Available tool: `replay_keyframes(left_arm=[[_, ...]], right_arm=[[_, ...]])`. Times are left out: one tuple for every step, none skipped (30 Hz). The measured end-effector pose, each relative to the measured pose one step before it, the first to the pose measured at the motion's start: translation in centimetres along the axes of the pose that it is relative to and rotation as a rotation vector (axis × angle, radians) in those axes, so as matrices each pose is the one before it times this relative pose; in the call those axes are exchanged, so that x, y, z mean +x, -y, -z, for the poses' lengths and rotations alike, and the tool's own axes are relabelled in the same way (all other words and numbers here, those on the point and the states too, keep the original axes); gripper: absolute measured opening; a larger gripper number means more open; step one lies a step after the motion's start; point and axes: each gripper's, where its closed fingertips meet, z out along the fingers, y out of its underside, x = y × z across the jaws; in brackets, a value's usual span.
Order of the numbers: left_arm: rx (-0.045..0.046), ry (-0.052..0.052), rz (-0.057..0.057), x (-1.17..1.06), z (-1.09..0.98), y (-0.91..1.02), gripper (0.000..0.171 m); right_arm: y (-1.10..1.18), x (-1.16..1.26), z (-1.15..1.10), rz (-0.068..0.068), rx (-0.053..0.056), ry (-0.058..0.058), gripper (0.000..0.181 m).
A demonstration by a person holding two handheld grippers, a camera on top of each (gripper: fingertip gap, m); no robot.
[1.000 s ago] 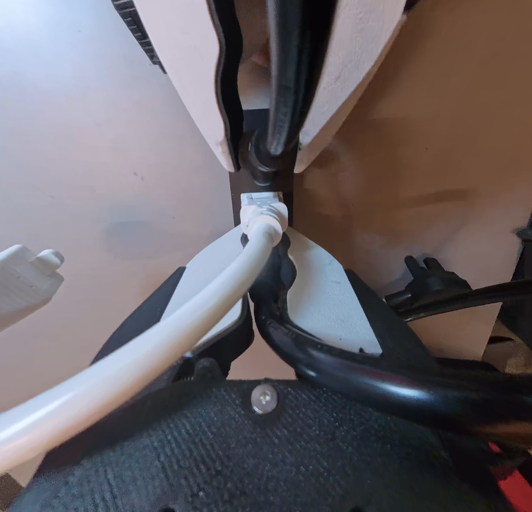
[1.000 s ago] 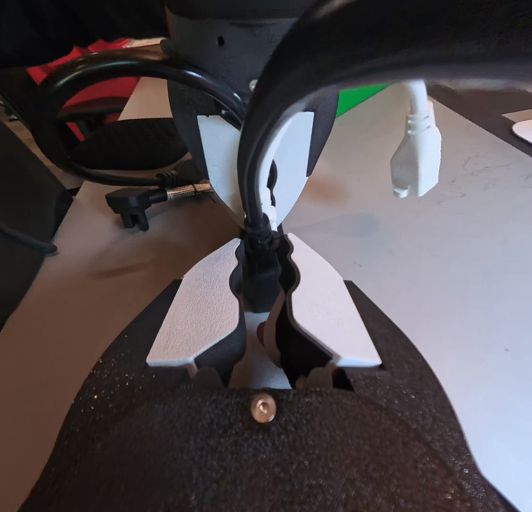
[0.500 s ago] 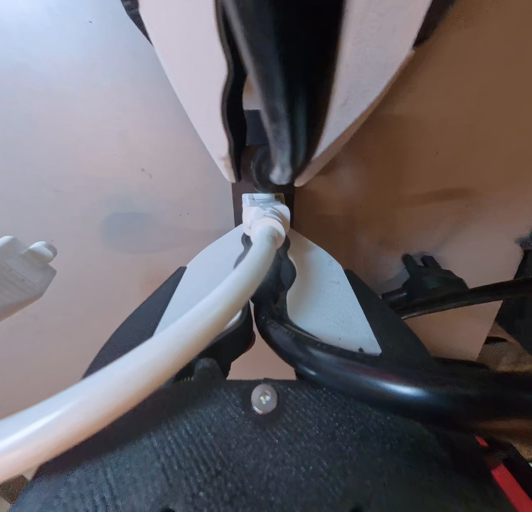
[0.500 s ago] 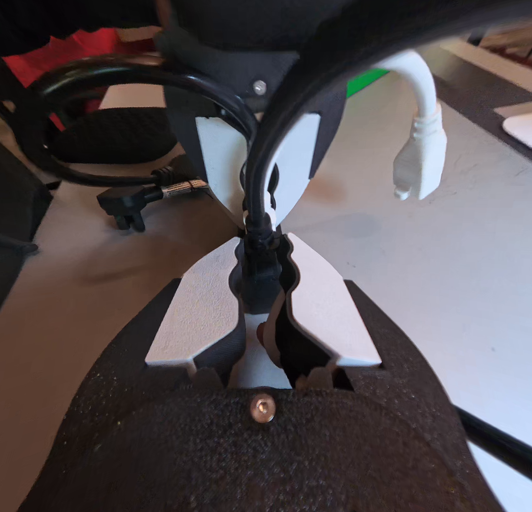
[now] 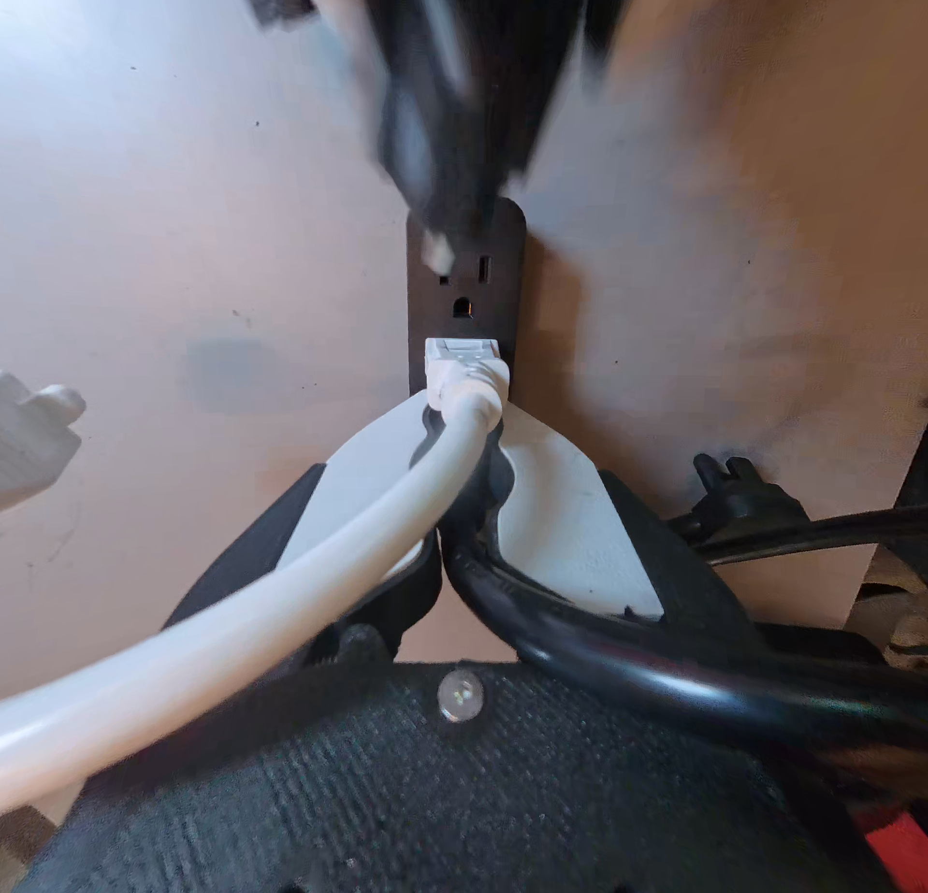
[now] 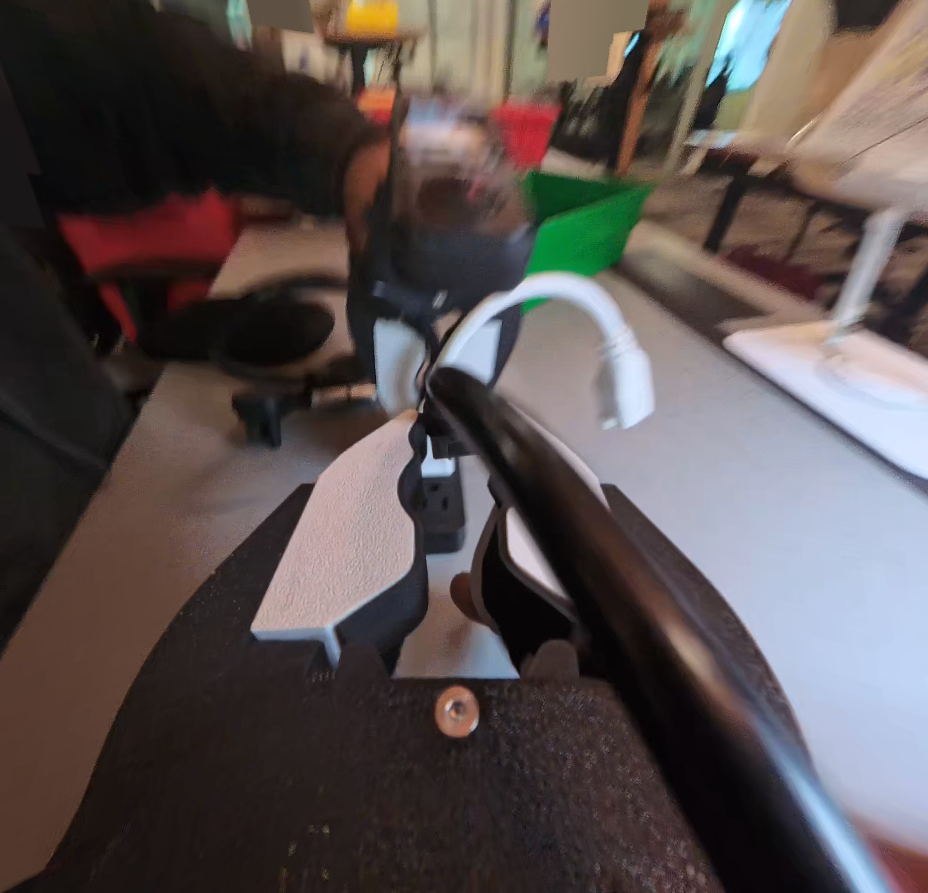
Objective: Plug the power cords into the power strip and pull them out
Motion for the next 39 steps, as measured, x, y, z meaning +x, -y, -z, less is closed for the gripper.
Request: replay_keyframes(left_arm=[[0.01116,-0.0039,0.0081,-0.045,0.016,0.083,0.017],[0.01257,-0.0029,0.0094,-0.052,0.009,0.094,0.017],[0.00822,-0.0020,0.0075,-0.019,0.011,0.058,0.017],[0.00653,-0.0026,0.0007,0.002,0.008,0.034,0.017],[0.00583,-0.0023,-0.0012,-0.012,0.011,0.035,0.017],[0.00636,-0.0012,-0.0051,-0.032,0.005,0.045,0.017],[0.00808,-0.0020,-0.0071,-0.014,0.018,0.034,0.017],[0.00766,-0.0028,-0.0062,0.003,0.012,0.027,0.018],[0.00834,-0.0012,-0.0078,-0.021,0.030,0.029,0.018],[0.01079,-0.0004,-0.0059,-0.009,0.078,0.045,0.019],[0.01038,-0.0040,-0.0063,0.045,0.114,0.036,0.018],[0.00771,-0.0085,-0.0087,0.132,0.192,0.040,0.020],[0.00066,-0.0044,-0.0110,0.122,0.273,0.000,0.021],[-0.00962,0.0074,-0.0156,0.013,0.323,-0.072,0.025],[-0.01130,0.0140,-0.0183,-0.058,0.361,-0.073,0.031],[-0.00433,0.0074,-0.0130,0.009,0.392,0.051,0.035],[-0.00024,0.0008,-0.0059,0.058,0.382,0.138,0.039],[-0.00144,0.0028,-0.0042,0.006,0.335,0.148,0.040],[-0.00567,0.0027,-0.0067,0.010,0.247,0.109,0.040],[-0.00889,0.0019,-0.0050,0.019,0.097,0.067,0.040],[-0.00695,0.0008,-0.0010,0.018,-0.078,0.091,0.040],[-0.00773,-0.0040,0.0014,0.028,-0.296,0.053,0.038],[-0.01524,-0.0078,0.0027,0.042,-0.568,-0.120,0.036],[-0.02199,-0.0030,0.0048,-0.063,-0.784,-0.275,0.034],[-0.01333,-0.0015,0.0087,-0.119,-0.781,-0.200,0.028],[0.00974,-0.0050,0.0107,-0.019,-0.399,0.111,0.018],[0.00736,0.0042,0.0038,-0.010,-0.026,0.170,0.018],[-0.01145,0.0165,-0.0109,0.021,-0.025,-0.021,0.017],[-0.00936,0.0185,-0.0109,0.025,-0.036,-0.038,0.018],[-0.00553,0.0088,0.0018,0.018,-0.010,-0.043,0.017],[0.00165,-0.0012,0.0079,0.006,0.004,-0.003,0.017],[0.00209,-0.0019,0.0046,-0.010,0.001,0.003,0.017],[-0.00231,0.0013,-0.0002,0.007,0.002,-0.007,0.017],[-0.00249,0.0001,0.0001,-0.002,-0.008,0.005,0.017],[-0.00029,-0.0011,0.0014,0.005,0.002,0.001,0.017],[-0.00045,0.0003,0.0010,-0.007,-0.007,-0.005,0.017],[-0.00074,0.0006,0.0015,0.005,0.004,0.000,0.017],[-0.00062,0.0002,0.0016,-0.001,-0.005,-0.007,0.017],[-0.00070,0.0003,0.0017,0.000,0.003,0.003,0.017]], right_arm=[[1.427,0.808,1.472,-0.0012,0.0447,-0.0365,0.024],[0.282,0.225,0.976,0.0123,-0.0077,-0.0304,0.025],[0.181,-0.260,0.745,0.0043,0.0032,-0.0223,0.026],[0.347,-0.552,0.747,-0.0109,0.0249,-0.0124,0.026],[0.301,-0.642,0.822,-0.0238,0.0258,-0.0114,0.026],[0.130,-0.815,0.882,-0.0324,0.0148,-0.0041,0.026],[0.065,-0.895,0.921,-0.0291,0.0154,-0.0096,0.025],[-0.052,-0.817,0.931,-0.0197,0.0173,-0.0234,0.025],[-0.331,-0.836,0.850,-0.0222,0.0069,-0.0225,0.025],[-0.570,-0.792,0.748,-0.0193,-0.0046,-0.0249,0.025],[-0.558,-0.675,0.671,-0.0093,0.0002,-0.0315,0.025],[-0.483,-0.620,0.602,-0.0073,0.0034,-0.0263,0.025],[-0.432,-0.616,0.518,-0.0056,-0.0013,-0.0162,0.025],[-0.378,-0.518,0.429,-0.0008,-0.0023,-0.0150,0.025],[-0.229,-0.390,0.379,0.0030,0.0024,-0.0180,0.025],[-0.135,-0.353,0.323,0.0051,0.0046,-0.0134,0.025],[-0.126,-0.348,0.266,-0.0014,0.0035,-0.0064,0.025],[-0.089,-0.269,0.187,-0.0037,0.0031,-0.0072,0.025],[-0.047,-0.214,0.133,0.0008,0.0040,-0.0090,0.025],[-0.040,-0.244,0.070,0.0021,-0.0005,-0.0040,0.025],[-0.051,-0.281,0.037,0.0036,-0.0063,0.0011,0.025],[-0.007,-0.253,0.013,0.0074,-0.0066,-0.0006,0.025],[0.045,-0.242,0.036,0.0098,-0.0049,-0.0022,0.025],[0.068,-0.338,0.069,0.0107,-0.0069,0.0031,0.025],[0.129,-0.334,0.108,0.0114,-0.0045,0.0008,0.025],[0.202,-0.294,0.170,0.0133,0.0005,-0.0030,0.025],[0.196,-0.305,0.194,0.0124,-0.0005,-0.0006,0.025],[0.160,-0.256,0.207,0.0100,-0.0041,-0.0001,0.025],[0.146,-0.160,0.198,0.0100,-0.0041,-0.0036,0.025],[0.160,-0.124,0.193,0.0089,-0.0017,-0.0026,0.025],[0.171,-0.176,0.153,0.0051,0.0011,0.0032,0.025],[0.168,-0.174,0.114,0.0007,0.0028,0.0066,0.025],[0.154,-0.116,0.085,-0.0004,0.0047,0.0030,0.025],[0.103,-0.133,0.063,-0.0004,0.0038,0.0025,0.025],[0.069,-0.149,0.059,-0.0006,0.0020,0.0018,0.025],[0.054,-0.171,0.056,0.0027,0.0025,-0.0001,0.025],[0.052,-0.216,0.044,0.0023,0.0031,0.0023,0.025],[-0.006,-0.185,0.029,0.0011,0.0000,0.0019,0.025],[-0.030,-0.108,0.011,0.0044,-0.0019,-0.0018,0.025]])
